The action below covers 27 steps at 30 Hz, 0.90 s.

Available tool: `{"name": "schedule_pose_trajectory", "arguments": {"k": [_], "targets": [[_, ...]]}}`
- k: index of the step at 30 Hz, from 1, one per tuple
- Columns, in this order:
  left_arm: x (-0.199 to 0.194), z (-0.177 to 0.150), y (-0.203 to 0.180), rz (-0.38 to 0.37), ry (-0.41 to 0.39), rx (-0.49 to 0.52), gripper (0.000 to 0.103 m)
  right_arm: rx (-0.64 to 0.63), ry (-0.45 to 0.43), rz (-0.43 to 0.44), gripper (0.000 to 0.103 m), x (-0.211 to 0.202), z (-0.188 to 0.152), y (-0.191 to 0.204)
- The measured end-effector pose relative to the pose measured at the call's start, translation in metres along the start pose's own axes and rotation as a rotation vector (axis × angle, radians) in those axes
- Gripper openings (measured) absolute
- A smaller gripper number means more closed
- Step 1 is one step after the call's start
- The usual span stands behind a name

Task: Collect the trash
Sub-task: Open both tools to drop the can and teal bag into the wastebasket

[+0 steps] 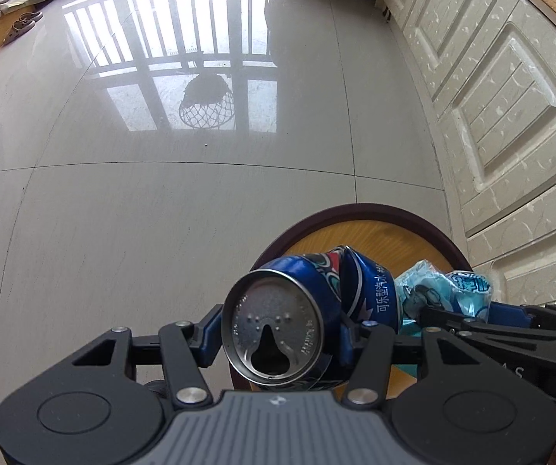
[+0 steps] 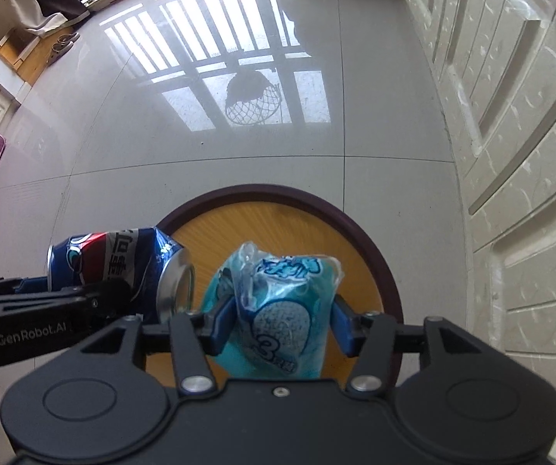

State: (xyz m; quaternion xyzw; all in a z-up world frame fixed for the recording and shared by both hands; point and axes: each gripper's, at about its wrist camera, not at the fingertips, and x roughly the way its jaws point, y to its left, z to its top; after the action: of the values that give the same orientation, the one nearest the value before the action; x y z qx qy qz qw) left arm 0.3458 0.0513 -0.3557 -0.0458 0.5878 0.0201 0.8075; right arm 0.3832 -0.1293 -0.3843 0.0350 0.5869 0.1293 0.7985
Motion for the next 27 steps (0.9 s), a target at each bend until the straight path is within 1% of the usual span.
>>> {"name": "schedule_pose_trajectory", "arguments": {"k": [1,4,8,11,12,13,14,17,27], "targets": [[0.002,0.000,-0.001,0.000,0.005,0.006,0.056,-0.003,0.013,-0.002,0.062,0.001,0.000,0.000],[0.007,-0.002,-0.005,0.003,0.025,0.028,0.056,-0.030,0.046,-0.031,0.073,0.004,0.000,-0.002],[0.017,-0.005,-0.011,-0.002,0.061,0.070,0.056,-0.121,0.080,-0.092,0.074,0.002,0.000,0.002],[0.026,-0.009,-0.022,-0.017,0.107,0.136,0.057,-0.154,0.095,-0.129,0.074,0.002,-0.001,0.000],[0.027,-0.010,-0.024,-0.015,0.117,0.150,0.063,-0.159,0.099,-0.138,0.074,0.003,0.000,-0.003],[0.027,-0.012,-0.025,-0.011,0.121,0.162,0.067,-0.162,0.104,-0.145,0.074,0.003,0.000,-0.004],[0.027,-0.013,-0.026,-0.007,0.119,0.167,0.070,-0.162,0.109,-0.152,0.074,0.004,0.000,-0.005],[0.025,-0.014,-0.022,-0.002,0.120,0.160,0.071,-0.166,0.113,-0.171,0.074,0.003,-0.001,-0.007],[0.023,-0.011,-0.015,0.022,0.119,0.152,0.076,-0.181,0.113,-0.179,0.074,0.000,-0.004,-0.004]]}}
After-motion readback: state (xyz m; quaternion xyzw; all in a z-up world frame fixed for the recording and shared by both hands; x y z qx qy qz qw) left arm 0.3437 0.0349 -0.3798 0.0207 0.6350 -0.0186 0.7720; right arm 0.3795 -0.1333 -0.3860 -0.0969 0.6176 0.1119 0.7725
